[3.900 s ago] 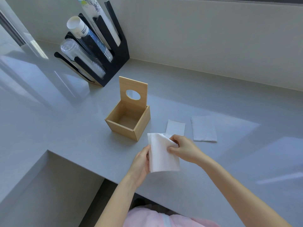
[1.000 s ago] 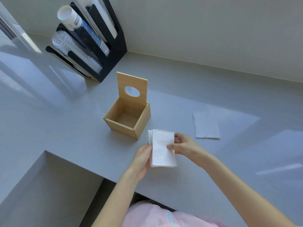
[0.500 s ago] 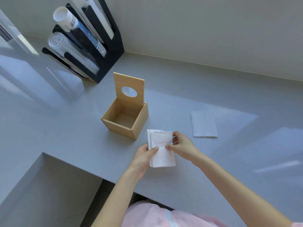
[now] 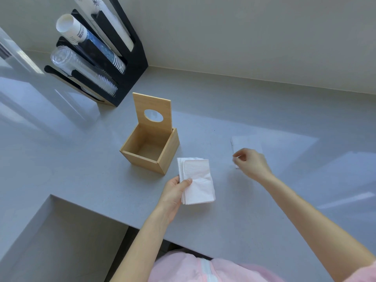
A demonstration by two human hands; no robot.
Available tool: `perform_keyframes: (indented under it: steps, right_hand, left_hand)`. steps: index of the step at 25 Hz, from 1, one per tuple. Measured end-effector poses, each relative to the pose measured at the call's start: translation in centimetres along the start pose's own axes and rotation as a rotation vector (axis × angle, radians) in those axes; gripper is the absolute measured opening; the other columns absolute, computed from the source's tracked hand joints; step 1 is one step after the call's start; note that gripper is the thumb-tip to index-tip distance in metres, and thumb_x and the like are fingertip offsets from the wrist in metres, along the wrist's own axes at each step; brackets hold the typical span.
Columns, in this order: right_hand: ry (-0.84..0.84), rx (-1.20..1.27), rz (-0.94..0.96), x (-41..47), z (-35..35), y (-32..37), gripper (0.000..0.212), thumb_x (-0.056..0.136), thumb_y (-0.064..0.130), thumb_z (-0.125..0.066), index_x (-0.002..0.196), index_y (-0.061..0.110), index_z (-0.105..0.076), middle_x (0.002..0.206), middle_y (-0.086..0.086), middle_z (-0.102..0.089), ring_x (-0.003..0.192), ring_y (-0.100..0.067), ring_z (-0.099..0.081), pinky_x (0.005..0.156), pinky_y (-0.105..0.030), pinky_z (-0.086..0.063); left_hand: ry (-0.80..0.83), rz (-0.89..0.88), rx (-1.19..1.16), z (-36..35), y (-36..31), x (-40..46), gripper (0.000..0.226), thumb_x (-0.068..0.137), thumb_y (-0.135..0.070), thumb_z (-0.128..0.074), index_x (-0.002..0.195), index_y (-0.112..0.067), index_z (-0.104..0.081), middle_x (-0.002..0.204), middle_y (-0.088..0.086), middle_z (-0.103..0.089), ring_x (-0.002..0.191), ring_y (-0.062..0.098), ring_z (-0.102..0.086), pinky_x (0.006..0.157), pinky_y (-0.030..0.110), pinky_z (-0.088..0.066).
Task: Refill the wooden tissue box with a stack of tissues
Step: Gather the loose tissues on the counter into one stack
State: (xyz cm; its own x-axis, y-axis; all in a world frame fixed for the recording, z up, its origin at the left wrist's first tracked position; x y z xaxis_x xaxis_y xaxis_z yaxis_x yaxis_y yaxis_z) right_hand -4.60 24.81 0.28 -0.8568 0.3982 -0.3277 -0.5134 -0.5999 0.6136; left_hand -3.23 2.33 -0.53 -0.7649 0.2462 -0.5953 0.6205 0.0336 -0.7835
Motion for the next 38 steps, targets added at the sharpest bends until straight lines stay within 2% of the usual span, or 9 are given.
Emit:
perform_keyframes:
  steps: [3,7,17,22,26,30,32,35,38]
  right_hand:
    - [-0.169,-0.179,-0.113,1.7,1.9,-1.9,0.041,0.089,0.024,-0.053,0.124,0.004,-0.047,0.128,-0.016,-0.048,0.120,-0.033,-0.044,0.088,-0.040,-0.043]
    - [-0.114,-0.305,-0.239,2.8,1.6,-2.9,0.055,0.087,0.029,-0.060,0.124,-0.006,-0.039,0.131,-0.023,-0.039,0.122,-0.036,-0.039,0.091,-0.042,-0.041]
    - [-0.076,-0.142,-0.235,3.3,0.6,-2.9,0.024,0.086,0.011,-0.049,0.106,0.001,-0.059,0.113,-0.020,-0.061,0.107,-0.035,-0.054,0.077,-0.036,-0.043]
    - [-0.047,0.206,-0.175,1.8,0.6,-1.6,0.015,0.083,0.013,-0.052,0.095,0.006,-0.057,0.092,-0.010,-0.056,0.084,-0.026,-0.049,0.063,-0.028,-0.038]
    - [0.014,0.532,-0.071,-0.5,0.7,1.4,0.018,0.084,0.008,-0.054,0.101,0.014,-0.051,0.107,-0.011,-0.062,0.093,-0.029,-0.059,0.086,-0.042,-0.053]
    - [0.348,0.934,0.101,-4.2,0.2,5.3,0.018,0.087,-0.002,-0.054,0.097,0.013,-0.055,0.087,-0.001,-0.071,0.071,-0.011,-0.067,0.066,-0.023,-0.058]
    - [0.507,1.063,0.113,-5.8,-0.9,6.0,0.019,0.088,-0.003,-0.054,0.097,0.014,-0.058,0.078,0.006,-0.074,0.069,-0.008,-0.070,0.065,-0.021,-0.059]
    - [0.502,0.903,0.065,-7.2,-2.9,5.3,0.024,0.087,-0.002,-0.055,0.105,0.013,-0.056,0.088,0.001,-0.072,0.080,-0.014,-0.067,0.080,-0.031,-0.057]
    - [0.403,0.695,0.011,-7.6,-4.1,4.1,0.027,0.085,0.002,-0.054,0.109,0.015,-0.053,0.100,-0.006,-0.067,0.086,-0.018,-0.063,0.087,-0.036,-0.054]
  left_hand:
    - [0.001,-0.013,-0.004,-0.2,-0.4,0.2,0.016,0.091,-0.008,-0.050,0.092,-0.017,-0.063,0.092,0.002,-0.068,0.083,0.017,-0.064,0.070,0.030,-0.049]
    - [0.010,-0.022,-0.006,-0.7,-0.5,0.4,0.016,0.091,-0.008,-0.050,0.097,-0.016,-0.062,0.093,0.001,-0.068,0.083,0.016,-0.064,0.067,0.028,-0.050]
    - [0.011,-0.025,-0.009,-1.2,-0.7,0.5,0.016,0.091,-0.007,-0.051,0.103,-0.012,-0.060,0.094,0.002,-0.067,0.084,0.017,-0.064,0.071,0.029,-0.051]
    - [-0.001,-0.051,-0.015,-1.0,-0.3,0.7,0.018,0.091,-0.007,-0.049,0.106,-0.012,-0.059,0.095,0.002,-0.067,0.085,0.017,-0.064,0.070,0.029,-0.051]
    - [0.004,-0.055,-0.119,-0.9,0.0,0.9,0.018,0.092,-0.006,-0.046,0.099,-0.018,-0.059,0.093,0.000,-0.067,0.083,0.015,-0.063,0.068,0.028,-0.051]
    - [0.035,-0.065,-0.136,-0.9,-0.1,0.9,0.024,0.093,-0.006,-0.044,0.112,-0.013,-0.057,0.093,0.003,-0.067,0.077,0.014,-0.065,0.064,0.026,-0.052]
    - [0.088,-0.084,-0.140,-1.1,-0.3,0.8,0.032,0.092,-0.007,-0.045,0.123,-0.006,-0.053,0.109,0.013,-0.066,0.093,0.025,-0.064,0.079,0.035,-0.051]
    - [0.147,-0.103,-0.092,-1.4,-0.5,0.5,0.034,0.089,-0.012,-0.051,0.122,-0.007,-0.057,0.122,0.019,-0.062,0.108,0.035,-0.059,0.094,0.047,-0.045]
    - [0.088,-0.080,-0.129,-1.3,-0.5,0.3,0.028,0.091,-0.010,-0.047,0.115,-0.004,-0.059,0.119,0.021,-0.062,0.099,0.032,-0.061,0.086,0.042,-0.049]
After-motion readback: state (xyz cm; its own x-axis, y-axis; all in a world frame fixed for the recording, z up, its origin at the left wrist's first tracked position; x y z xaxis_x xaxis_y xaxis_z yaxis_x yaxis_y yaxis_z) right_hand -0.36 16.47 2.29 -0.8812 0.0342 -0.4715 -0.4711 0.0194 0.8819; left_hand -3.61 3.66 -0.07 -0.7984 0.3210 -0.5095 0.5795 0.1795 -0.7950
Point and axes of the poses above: each hand's wrist, its own x-axis towards the middle knuckle, its own z-axis out of the back of the hand, y = z × x, the point moved 3 cm from there along x, towards the middle knuckle
